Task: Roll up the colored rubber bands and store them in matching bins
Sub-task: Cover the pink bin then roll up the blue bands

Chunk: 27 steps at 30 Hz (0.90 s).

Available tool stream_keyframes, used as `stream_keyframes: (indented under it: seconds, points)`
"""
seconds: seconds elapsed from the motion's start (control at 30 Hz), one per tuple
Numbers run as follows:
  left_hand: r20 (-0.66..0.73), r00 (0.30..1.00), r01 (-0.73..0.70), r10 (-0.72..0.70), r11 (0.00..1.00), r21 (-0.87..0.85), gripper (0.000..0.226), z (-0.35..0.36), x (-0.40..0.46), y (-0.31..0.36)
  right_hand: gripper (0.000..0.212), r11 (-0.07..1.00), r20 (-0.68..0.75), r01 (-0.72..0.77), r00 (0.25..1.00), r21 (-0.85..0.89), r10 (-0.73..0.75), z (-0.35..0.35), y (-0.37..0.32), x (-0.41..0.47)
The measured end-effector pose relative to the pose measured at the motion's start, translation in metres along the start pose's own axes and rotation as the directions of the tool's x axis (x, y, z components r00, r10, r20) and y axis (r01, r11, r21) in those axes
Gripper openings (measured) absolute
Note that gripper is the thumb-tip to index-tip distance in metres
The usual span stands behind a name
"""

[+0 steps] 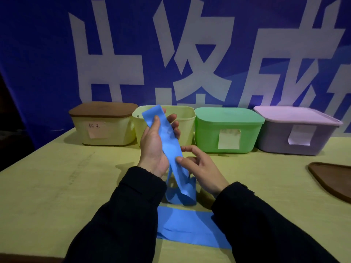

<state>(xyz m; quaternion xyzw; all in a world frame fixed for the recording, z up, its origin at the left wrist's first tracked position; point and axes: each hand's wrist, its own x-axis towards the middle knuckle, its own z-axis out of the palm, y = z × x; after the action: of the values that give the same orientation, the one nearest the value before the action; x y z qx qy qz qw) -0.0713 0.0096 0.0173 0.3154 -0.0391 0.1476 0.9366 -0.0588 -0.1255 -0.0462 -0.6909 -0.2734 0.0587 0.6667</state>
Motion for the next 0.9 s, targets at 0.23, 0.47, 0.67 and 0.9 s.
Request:
stream_keyframes:
  seconds: [0.23,0.47,0.67,0.9]
  points:
    - [0.097,0.991,-0.095,0.09,0.994,0.054,0.029,0.045,0.002,0.029,0.038,0.98,0.204,-0.145,0.972,0.139,0.115,0.002,-0.007,-0.004]
    - [0.131,0.983,-0.135,0.128,0.99,0.045,0.029,0.051,-0.003,0.042,0.022,0.992,0.166,-0.044,0.986,0.118,0.024,0.0,-0.007,-0.007]
    - [0.096,0.978,-0.189,0.185,0.981,0.042,0.027,0.046,0.001,0.059,0.013,0.99,0.221,-0.05,0.975,0.133,0.02,-0.003,-0.008,-0.008]
    - [0.04,0.967,-0.255,0.253,0.928,0.272,0.031,0.034,0.007,0.054,0.007,0.99,0.338,-0.103,0.932,-0.091,0.129,0.004,-0.001,-0.011]
